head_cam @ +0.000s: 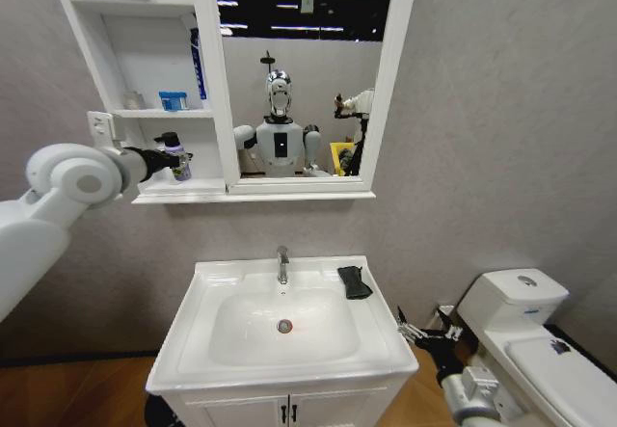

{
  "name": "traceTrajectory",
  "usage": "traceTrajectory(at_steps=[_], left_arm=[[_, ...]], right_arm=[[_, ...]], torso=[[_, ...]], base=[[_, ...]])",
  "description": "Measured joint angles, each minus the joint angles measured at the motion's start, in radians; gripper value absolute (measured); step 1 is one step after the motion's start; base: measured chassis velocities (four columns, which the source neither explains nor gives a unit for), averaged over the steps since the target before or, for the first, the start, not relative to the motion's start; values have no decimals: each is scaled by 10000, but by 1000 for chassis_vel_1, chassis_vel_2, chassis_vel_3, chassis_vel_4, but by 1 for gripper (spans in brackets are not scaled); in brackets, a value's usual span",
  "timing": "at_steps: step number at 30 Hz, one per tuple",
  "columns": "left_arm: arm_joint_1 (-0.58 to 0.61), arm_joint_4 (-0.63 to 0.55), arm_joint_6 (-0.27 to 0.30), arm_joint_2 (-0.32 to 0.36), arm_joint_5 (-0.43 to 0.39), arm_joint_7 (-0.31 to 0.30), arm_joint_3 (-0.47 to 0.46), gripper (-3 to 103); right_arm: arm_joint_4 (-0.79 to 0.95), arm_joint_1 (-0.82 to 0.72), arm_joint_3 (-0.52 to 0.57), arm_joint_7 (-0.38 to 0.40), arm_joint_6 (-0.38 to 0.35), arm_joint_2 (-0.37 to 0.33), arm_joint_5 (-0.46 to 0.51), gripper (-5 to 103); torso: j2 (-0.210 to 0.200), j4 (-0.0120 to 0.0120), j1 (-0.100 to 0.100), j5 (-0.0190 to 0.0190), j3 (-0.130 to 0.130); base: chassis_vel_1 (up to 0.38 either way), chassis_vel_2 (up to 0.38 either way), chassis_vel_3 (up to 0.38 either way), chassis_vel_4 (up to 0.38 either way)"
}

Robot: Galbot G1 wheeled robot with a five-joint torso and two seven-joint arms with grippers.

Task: Move facial cleanser and shampoo from washbasin to cabinet, then wipe washbasin with towel.

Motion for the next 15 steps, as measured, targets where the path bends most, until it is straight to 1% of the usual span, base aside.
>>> traceTrajectory(at_steps=[1, 3, 4, 7, 10, 15], left_arm=[[0, 0, 0, 0, 0, 0, 0, 43], [-207, 627, -10, -478, 378, 69, 335, 43], [-207, 627, -10, -478, 378, 69, 335, 43], [-428, 1229, -16, -937, 640, 84, 570, 43], [-541, 1529, -20, -1068, 813, 122, 596, 43], [-661, 1758, -26, -1104, 831, 248, 673, 43]], right_arm=[[0, 0, 0, 0, 0, 0, 0, 100], [-36, 8, 59, 22, 24, 26, 38, 100], [-36, 8, 59, 22, 24, 26, 38, 100], [-78, 19, 124, 38, 37, 30, 75, 100], [-131, 14, 165, 70, 61, 19, 92, 100], [-174, 14, 173, 102, 74, -4, 97, 100]], torso=[[0, 0, 0, 0, 0], [0, -2, 0, -1, 0], [0, -2, 0, -1, 0], [-1, -2, 1, 0, 0], [0, -3, 1, 0, 0], [0, 1, -1, 0, -1]], base=[[0, 0, 0, 0], [0, 0, 0, 0], [0, 0, 0, 0], [0, 0, 0, 0], [0, 0, 0, 0], [0, 0, 0, 0]])
